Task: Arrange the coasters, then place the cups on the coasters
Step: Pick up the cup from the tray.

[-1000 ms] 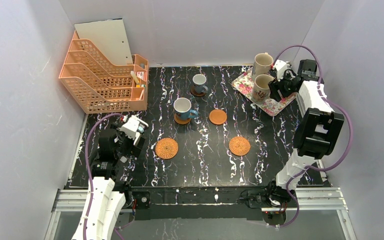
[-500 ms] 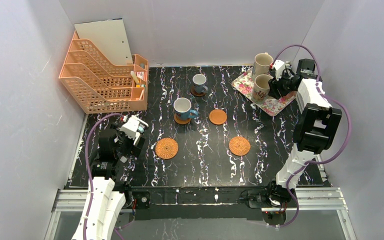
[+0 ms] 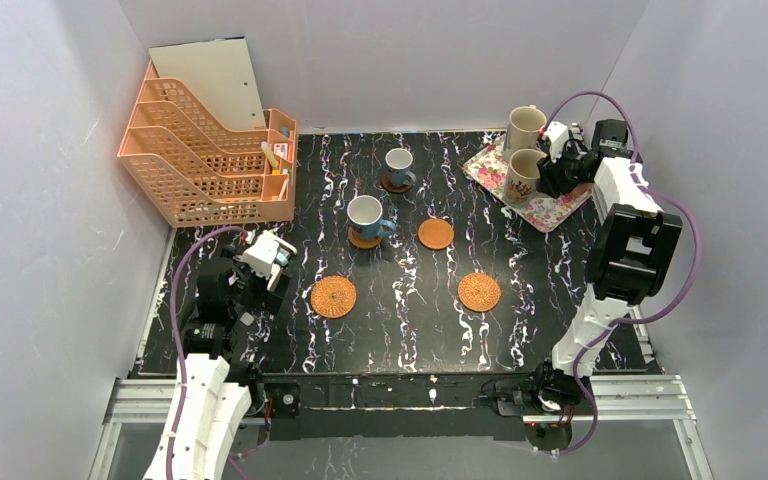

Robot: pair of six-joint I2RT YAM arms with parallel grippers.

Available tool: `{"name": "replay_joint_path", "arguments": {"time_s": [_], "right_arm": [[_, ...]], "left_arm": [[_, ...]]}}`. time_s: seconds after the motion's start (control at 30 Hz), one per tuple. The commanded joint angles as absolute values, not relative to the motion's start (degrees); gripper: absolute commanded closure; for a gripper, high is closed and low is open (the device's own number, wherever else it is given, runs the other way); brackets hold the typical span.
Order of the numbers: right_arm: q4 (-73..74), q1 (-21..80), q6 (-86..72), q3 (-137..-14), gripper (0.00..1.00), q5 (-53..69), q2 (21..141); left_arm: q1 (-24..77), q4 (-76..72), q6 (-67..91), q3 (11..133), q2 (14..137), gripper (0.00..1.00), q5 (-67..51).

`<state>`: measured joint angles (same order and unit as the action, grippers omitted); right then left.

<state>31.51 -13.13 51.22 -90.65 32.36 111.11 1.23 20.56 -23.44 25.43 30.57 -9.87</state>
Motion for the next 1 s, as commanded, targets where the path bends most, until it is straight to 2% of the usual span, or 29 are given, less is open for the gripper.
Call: {"name": "replay_joint_path", "arguments": {"time_s": [0.0,0.13,0.3,0.67,0.97], "right_arm": [[31.63,-13.45,51.32,-92.99,0.56,34.11,111.98],[31.55,-13.45,51.16,-93.0,0.69,34.32,111.97],[31.51,-13.45,50.43,-93.08,0.99,34.08,111.89],[32.36,-13.45,47.2,-92.6,0.99,34.2,110.55],[17.4,-13.88,40.01,-80.73,0.99,36.62,101.67]], "left_arm": [[1.05,20.48,-23.55,25.49,30.5,0.02,-9.84],[1.05,20.48,-23.55,25.49,30.65,0.02,-9.81],[1.05,20.51,-23.55,25.49,30.62,0.02,-9.84],[0.99,20.54,-23.47,25.4,30.41,0.02,-9.77],[1.05,20.49,-23.45,25.4,30.23,0.02,-9.7]]}}
